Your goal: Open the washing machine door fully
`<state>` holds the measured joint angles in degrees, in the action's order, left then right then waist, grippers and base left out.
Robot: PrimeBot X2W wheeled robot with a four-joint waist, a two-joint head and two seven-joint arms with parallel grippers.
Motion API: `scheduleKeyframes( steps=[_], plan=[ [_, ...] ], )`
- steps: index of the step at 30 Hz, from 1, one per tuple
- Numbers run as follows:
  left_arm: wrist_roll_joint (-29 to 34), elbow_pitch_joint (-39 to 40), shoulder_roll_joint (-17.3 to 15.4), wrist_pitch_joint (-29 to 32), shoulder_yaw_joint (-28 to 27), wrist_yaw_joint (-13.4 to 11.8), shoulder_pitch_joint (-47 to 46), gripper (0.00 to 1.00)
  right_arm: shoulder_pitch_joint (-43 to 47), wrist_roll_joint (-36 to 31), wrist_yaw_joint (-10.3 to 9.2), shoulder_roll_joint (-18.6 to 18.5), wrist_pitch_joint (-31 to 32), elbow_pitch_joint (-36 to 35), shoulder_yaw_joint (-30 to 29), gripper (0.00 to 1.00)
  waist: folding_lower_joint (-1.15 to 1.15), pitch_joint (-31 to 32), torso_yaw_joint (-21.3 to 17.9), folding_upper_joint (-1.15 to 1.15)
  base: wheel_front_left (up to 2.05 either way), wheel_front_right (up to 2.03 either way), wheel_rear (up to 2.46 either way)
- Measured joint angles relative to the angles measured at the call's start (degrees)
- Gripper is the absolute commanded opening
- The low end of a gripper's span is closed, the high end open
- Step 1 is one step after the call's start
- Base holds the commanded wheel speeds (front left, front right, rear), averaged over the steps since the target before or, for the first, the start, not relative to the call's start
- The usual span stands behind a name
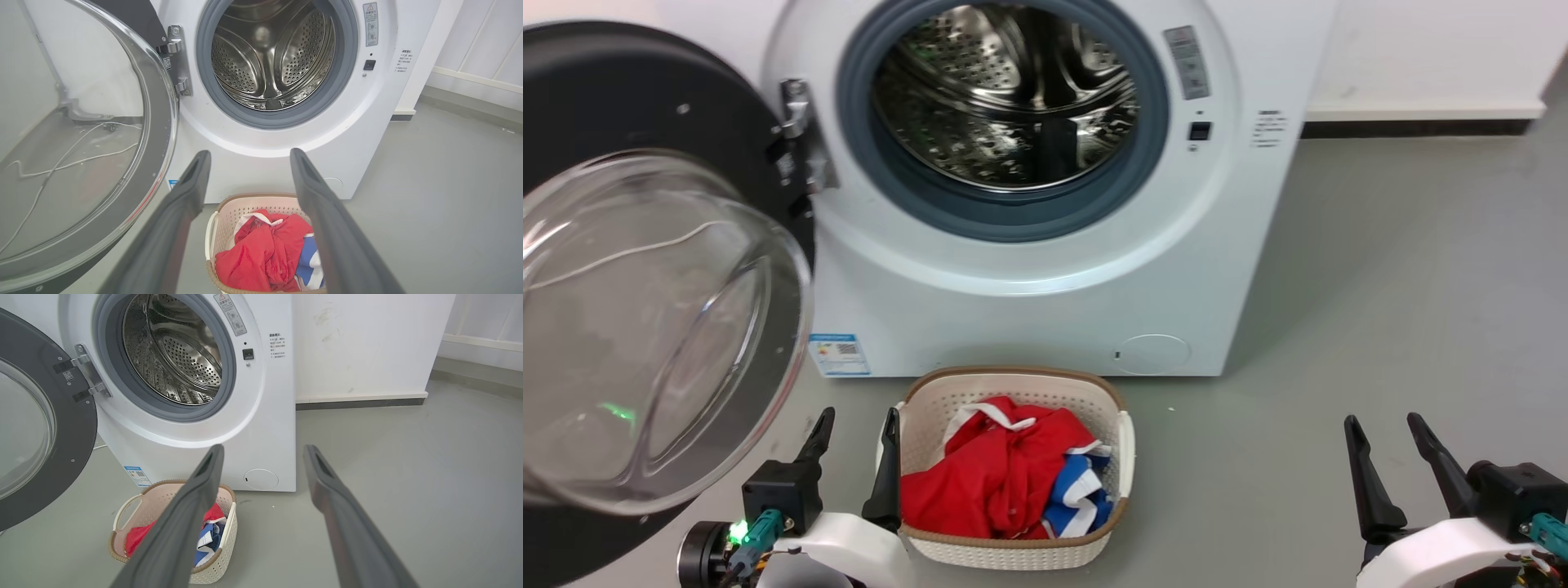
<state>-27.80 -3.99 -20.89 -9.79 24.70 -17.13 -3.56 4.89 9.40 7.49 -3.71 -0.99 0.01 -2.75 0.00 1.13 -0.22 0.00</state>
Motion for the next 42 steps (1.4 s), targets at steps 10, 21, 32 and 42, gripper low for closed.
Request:
scheduleKeyframes(
  steps=[10, 21, 32, 42],
  plan=[
    [-0.2, -2.1, 0.4, -0.8, 0.0, -0.2, -0.2, 1.00, -0.1, 0.0, 0.00, -0.2, 0.0, -0.4, -0.1, 1.00, 0.00, 0.1, -4.3, 0.00, 0.00, 0.00, 0.00],
    [-0.6, -3.0, 0.6, -1.4, 0.0, -0.6, -0.6, 1.00, -0.2, 0.0, 0.00, -0.4, -0.1, -0.5, 0.3, 1.00, 0.00, 0.1, -4.3, 0.00, 0.00, 0.00, 0.00],
    [-0.7, -3.9, 1.0, -1.4, 0.2, -1.0, 0.2, 0.00, 0.4, 0.0, 0.00, -0.4, 0.1, 0.3, 0.7, 0.00, 0.00, -0.1, -4.1, 0.00, 0.00, 0.00, 0.00],
    [-6.8, -5.2, 3.1, 0.2, -1.9, 1.2, 1.6, 0.00, 1.0, 7.4, 0.00, -0.2, 1.0, 2.9, 0.3, 0.00, 0.00, -0.2, -3.8, 0.00, 0.00, 0.00, 0.00]
  ],
)
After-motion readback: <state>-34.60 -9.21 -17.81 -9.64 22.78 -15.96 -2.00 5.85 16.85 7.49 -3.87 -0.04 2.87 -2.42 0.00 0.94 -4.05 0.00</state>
